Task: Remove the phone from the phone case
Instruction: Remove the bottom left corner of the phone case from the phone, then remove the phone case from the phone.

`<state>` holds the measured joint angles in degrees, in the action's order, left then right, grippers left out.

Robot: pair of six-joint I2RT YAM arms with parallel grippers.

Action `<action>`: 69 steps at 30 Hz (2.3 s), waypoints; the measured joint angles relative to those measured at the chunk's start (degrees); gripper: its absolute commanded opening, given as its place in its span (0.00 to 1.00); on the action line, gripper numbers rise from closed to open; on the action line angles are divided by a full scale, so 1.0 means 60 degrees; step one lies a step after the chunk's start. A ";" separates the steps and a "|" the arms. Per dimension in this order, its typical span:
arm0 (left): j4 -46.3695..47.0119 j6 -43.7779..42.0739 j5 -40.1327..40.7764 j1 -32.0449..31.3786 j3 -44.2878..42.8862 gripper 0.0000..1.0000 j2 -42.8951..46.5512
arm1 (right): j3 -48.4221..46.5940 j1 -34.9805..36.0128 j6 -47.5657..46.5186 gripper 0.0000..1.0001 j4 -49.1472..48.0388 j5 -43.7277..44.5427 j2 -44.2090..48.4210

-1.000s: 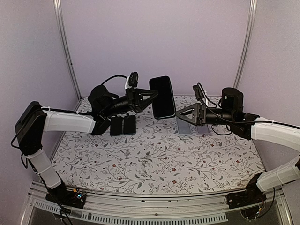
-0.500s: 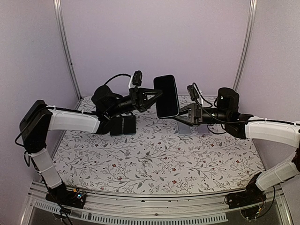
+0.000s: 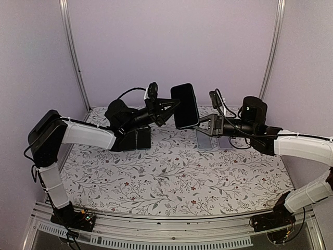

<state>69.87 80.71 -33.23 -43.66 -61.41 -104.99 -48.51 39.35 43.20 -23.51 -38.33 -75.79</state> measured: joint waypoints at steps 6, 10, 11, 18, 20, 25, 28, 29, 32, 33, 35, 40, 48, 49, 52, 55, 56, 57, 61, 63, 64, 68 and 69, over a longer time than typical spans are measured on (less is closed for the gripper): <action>0.0350 0.0616 0.0120 0.0011 -0.0026 0.00 -0.0182 | -0.0379 0.0517 -0.0980 0.00 0.1439 0.1654 0.0364; 0.0379 0.0696 0.0113 0.0011 -0.0178 0.00 -0.0193 | -0.0594 0.0769 -0.1566 0.00 0.2007 0.2583 0.0561; 0.0382 0.0710 0.0106 0.0011 -0.0222 0.00 -0.0204 | -0.0623 0.0820 -0.1683 0.00 0.2098 0.2765 0.0594; 0.0193 0.0812 0.0135 0.0011 -0.0364 0.00 -0.0503 | -0.0637 0.1060 -0.2597 0.00 0.2852 0.4255 0.0656; 0.0157 0.0812 0.0146 0.0011 -0.0401 0.00 -0.0576 | -0.0637 0.1086 -0.2688 0.00 0.2965 0.4459 0.0656; 0.0091 0.0809 0.0117 0.0011 -0.0426 0.02 -0.0619 | -0.0637 0.1096 -0.2736 0.00 0.3056 0.4513 0.0656; 0.0036 0.0809 0.0004 0.0040 -0.0426 0.10 -0.0619 | -0.0637 0.1071 -0.2641 0.00 0.3053 0.4284 0.0656; 0.0004 0.0809 -0.0040 0.0055 -0.0423 0.13 -0.0612 | -0.0637 0.1053 -0.2579 0.00 0.3045 0.4178 0.0637; -0.0288 0.0812 -0.0197 0.0131 -0.0350 0.27 -0.0481 | -0.0637 0.0969 -0.2306 0.00 0.2954 0.3854 0.0532; -0.0517 0.0809 -0.0299 0.0157 -0.0295 0.32 -0.0350 | -0.0623 0.0896 -0.2237 0.00 0.2914 0.3738 0.0448; -0.0936 0.0739 -0.0412 0.0168 -0.0233 0.37 -0.0069 | -0.0565 0.0769 -0.2073 0.00 0.2739 0.3468 0.0313; -0.2565 0.0076 -0.0652 0.0178 -0.0233 0.51 0.0765 | -0.0270 0.0554 -0.1508 0.00 0.1814 0.2623 0.0080; -0.4681 -0.1126 -0.0637 0.0219 -0.0233 0.74 0.1446 | -0.0131 0.0379 -0.0211 0.00 0.0729 0.1759 -0.0401; -0.4991 -0.1286 -0.0619 0.0219 -0.0233 0.77 0.1515 | -0.0120 0.0353 -0.0080 0.00 0.0656 0.1759 -0.0415; -0.5861 -0.1785 -0.0492 0.0255 -0.0208 0.81 0.1865 | -0.0109 0.0273 0.0193 0.00 0.0510 0.1785 -0.0415; -0.6513 -0.2229 -0.0302 0.0299 -0.0087 0.82 0.2302 | -0.0106 0.0208 0.0364 0.00 0.0372 0.1800 -0.0415; -0.6761 -0.2386 -0.0244 0.0317 -0.0040 0.82 0.2477 | -0.0106 0.0186 0.0393 0.00 0.0335 0.1821 -0.0415; -0.6903 -0.2484 -0.0197 0.0331 -0.0007 0.82 0.2586 | -0.0106 0.0171 0.0426 0.00 0.0313 0.1851 -0.0415; -0.7249 -0.2809 -0.0135 0.0412 0.0175 0.82 0.2896 | -0.0106 0.0120 0.0517 0.00 0.0251 0.2011 -0.0415; -0.7271 -0.2852 -0.0215 0.0423 0.0255 0.82 0.2900 | -0.0106 0.0098 0.0528 0.00 0.0204 0.2080 -0.0415; -0.7267 -0.2849 -0.0288 0.0423 0.0310 0.82 0.2896 | -0.0106 0.0087 0.0528 0.00 0.0178 0.2091 -0.0415; -0.7238 -0.2834 -0.0568 0.0423 0.0390 0.82 0.2896 | -0.0106 -0.0007 0.0550 0.00 -0.0066 0.2153 -0.0470; -0.7151 -0.2794 -0.0652 0.0423 0.0393 0.82 0.2896 | -0.0106 -0.0029 0.0554 0.00 -0.0135 0.2164 -0.0503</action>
<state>26.96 63.94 -37.15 -41.12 -59.05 -87.61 -49.15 39.18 46.52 -24.32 -25.34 -78.81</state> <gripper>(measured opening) 0.821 0.086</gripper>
